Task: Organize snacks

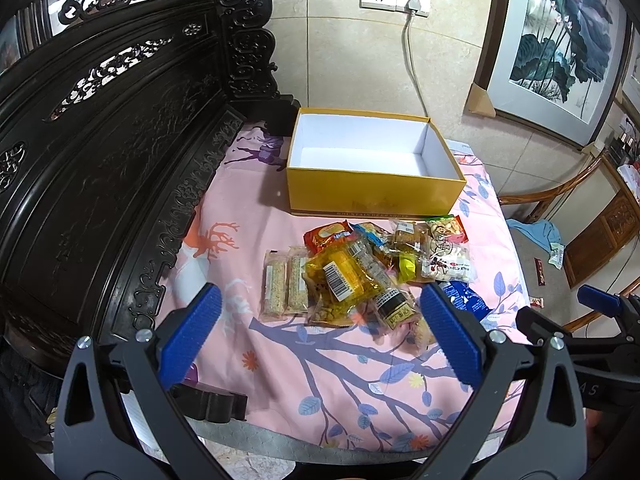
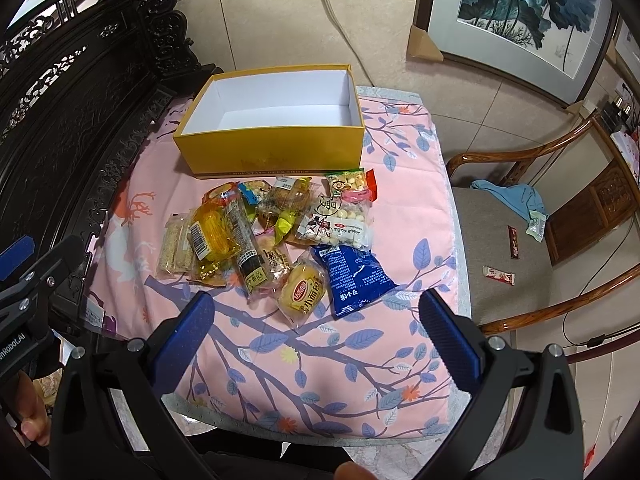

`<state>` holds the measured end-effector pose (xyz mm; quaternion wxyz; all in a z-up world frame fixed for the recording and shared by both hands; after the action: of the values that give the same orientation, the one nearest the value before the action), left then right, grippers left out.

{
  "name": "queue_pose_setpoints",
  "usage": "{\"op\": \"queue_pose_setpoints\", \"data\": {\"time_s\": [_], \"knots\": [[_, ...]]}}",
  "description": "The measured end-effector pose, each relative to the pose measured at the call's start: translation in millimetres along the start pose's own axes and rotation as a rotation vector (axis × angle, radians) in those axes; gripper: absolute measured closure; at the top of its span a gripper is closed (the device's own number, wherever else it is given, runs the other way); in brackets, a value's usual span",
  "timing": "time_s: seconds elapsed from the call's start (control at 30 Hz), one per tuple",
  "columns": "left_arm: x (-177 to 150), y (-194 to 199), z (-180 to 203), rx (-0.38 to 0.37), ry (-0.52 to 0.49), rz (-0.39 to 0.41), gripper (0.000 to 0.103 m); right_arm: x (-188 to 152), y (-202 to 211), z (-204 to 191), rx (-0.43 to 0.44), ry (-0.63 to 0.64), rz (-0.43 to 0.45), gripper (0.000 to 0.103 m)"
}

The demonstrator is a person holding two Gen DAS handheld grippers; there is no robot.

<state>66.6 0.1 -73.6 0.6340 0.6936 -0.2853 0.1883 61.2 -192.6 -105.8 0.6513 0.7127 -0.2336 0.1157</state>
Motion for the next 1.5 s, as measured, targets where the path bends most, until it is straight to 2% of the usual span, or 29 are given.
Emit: {"op": "queue_pose_setpoints", "data": {"time_s": [0.77, 0.87, 1.0, 1.07, 1.1, 1.17, 1.2, 1.3, 1.37, 1.43, 1.5], "knots": [[-2, -2, 4, -0.003, 0.0, -0.002, 0.002, 2, -1, -3, 0.027, 0.01, 0.008, 0.001], [-3, -6, 1, -0.003, 0.009, 0.004, 0.002, 9, 1, 2, 0.04, 0.021, 0.062, 0.001], [-10, -20, -8, -0.045, 0.059, 0.012, 0.002, 16, 2, 18, 0.099, 0.025, 0.151, 0.001], [-16, -29, -13, -0.061, 0.085, -0.002, 0.002, 14, -5, 25, 0.158, 0.006, 0.136, 0.001], [-20, -32, -17, -0.056, 0.097, -0.002, 0.002, 10, -16, 29, 0.191, -0.003, 0.095, 0.001], [-25, -37, -25, -0.029, 0.117, 0.037, 0.002, 3, -38, 36, 0.195, -0.014, 0.024, 0.001], [-27, -40, -28, -0.022, 0.121, 0.041, 0.002, -1, -48, 36, 0.233, -0.011, 0.019, 0.001], [-37, -57, -35, -0.017, 0.142, -0.007, 0.002, -10, -68, 25, 0.261, 0.056, 0.022, 0.001], [-41, -66, -40, -0.019, 0.161, -0.038, 0.002, -18, -83, 17, 0.285, 0.089, -0.004, 0.006], [-44, -75, -44, -0.014, 0.18, -0.071, 0.002, -30, -109, 0, 0.319, 0.139, -0.068, 0.015], [-43, -78, -45, -0.019, 0.182, -0.079, 0.002, -38, -131, -13, 0.336, 0.199, -0.078, 0.018]]}}
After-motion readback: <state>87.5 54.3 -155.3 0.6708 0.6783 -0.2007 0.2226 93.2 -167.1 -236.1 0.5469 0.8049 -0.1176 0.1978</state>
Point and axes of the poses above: each gripper's, at about its wrist camera, not at the fingertips, and y roughly against the way its jaws point, z to its right, x to its top, the point moved 9 cm from there along -y, roughly the way its jaws point, and after that the axes turned 12 degrees about -y, right-handed, at the moved point
